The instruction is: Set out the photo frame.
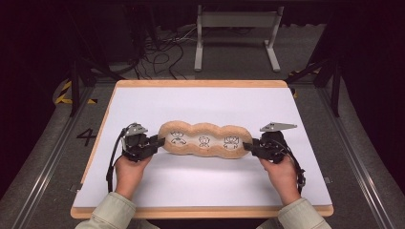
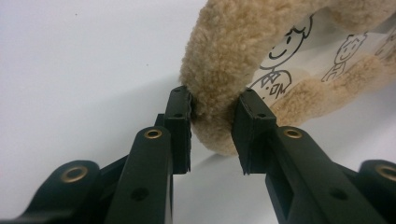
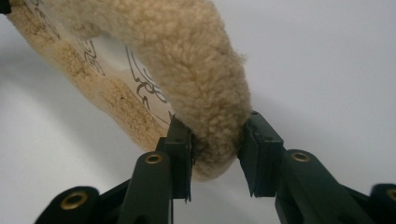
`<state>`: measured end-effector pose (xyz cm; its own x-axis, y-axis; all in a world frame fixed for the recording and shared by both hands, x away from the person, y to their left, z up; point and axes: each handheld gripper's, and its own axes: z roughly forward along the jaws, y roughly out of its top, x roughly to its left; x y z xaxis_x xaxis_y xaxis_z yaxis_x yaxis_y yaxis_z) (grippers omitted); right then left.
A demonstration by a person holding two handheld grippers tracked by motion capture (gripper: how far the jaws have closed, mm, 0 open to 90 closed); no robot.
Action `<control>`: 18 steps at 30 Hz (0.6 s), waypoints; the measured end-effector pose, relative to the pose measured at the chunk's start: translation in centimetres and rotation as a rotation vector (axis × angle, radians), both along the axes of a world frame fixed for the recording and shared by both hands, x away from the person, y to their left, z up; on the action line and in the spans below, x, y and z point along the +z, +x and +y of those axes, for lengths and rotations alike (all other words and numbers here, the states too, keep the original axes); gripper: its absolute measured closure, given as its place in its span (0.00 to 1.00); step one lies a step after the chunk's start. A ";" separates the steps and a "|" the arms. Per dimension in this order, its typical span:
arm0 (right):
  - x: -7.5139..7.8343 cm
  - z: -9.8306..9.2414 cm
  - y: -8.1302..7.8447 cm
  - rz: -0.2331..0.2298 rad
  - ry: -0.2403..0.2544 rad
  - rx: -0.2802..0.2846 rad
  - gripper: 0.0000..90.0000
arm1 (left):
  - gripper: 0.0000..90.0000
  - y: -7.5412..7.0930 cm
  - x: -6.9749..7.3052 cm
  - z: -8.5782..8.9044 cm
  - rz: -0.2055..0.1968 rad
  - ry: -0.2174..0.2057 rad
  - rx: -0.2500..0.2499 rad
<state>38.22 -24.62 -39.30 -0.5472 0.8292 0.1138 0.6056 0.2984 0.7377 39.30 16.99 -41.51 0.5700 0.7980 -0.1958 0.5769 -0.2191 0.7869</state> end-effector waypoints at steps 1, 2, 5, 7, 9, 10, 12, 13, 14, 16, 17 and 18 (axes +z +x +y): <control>-0.1 -0.1 0.2 0.000 0.001 -0.003 0.75 | 0.78 -0.1 0.0 -0.1 0.005 -0.001 -0.003; -0.2 -0.2 0.3 0.007 0.001 -0.008 0.75 | 0.77 -0.1 -0.1 -0.2 0.013 0.004 -0.006; -0.4 -0.4 0.8 0.016 0.003 -0.017 0.75 | 0.77 -0.1 -0.3 -0.3 0.025 0.014 -0.011; -0.6 -0.4 1.0 0.022 -0.003 -0.015 0.75 | 0.77 0.0 -0.6 -0.4 0.046 0.017 -0.005; -0.9 -0.3 1.1 0.039 -0.013 -0.010 0.75 | 0.77 0.1 -0.8 -0.3 0.058 0.024 -0.011; -1.0 -0.3 1.2 0.045 -0.009 -0.008 0.75 | 0.77 0.0 -0.8 -0.3 0.059 0.023 -0.011; -0.9 -0.3 1.2 0.045 -0.010 -0.009 0.75 | 0.77 0.0 -0.7 -0.4 0.066 0.026 -0.013; -0.9 -0.4 1.2 0.046 -0.009 -0.009 0.74 | 0.77 0.0 -0.8 -0.4 0.068 0.027 -0.013; -1.0 -0.4 1.2 0.046 -0.007 -0.009 0.74 | 0.77 -0.1 -0.8 -0.4 0.074 0.021 -0.013; -0.9 -0.3 1.1 0.043 -0.008 -0.007 0.74 | 0.77 -0.1 -0.9 -0.3 0.076 0.026 -0.018; -0.9 -0.3 1.1 0.045 -0.006 -0.005 0.74 | 0.77 -0.1 -1.0 -0.3 0.068 0.026 -0.018; -0.9 -0.3 1.0 0.043 -0.007 -0.001 0.74 | 0.77 -0.2 -1.0 -0.3 0.067 0.025 -0.016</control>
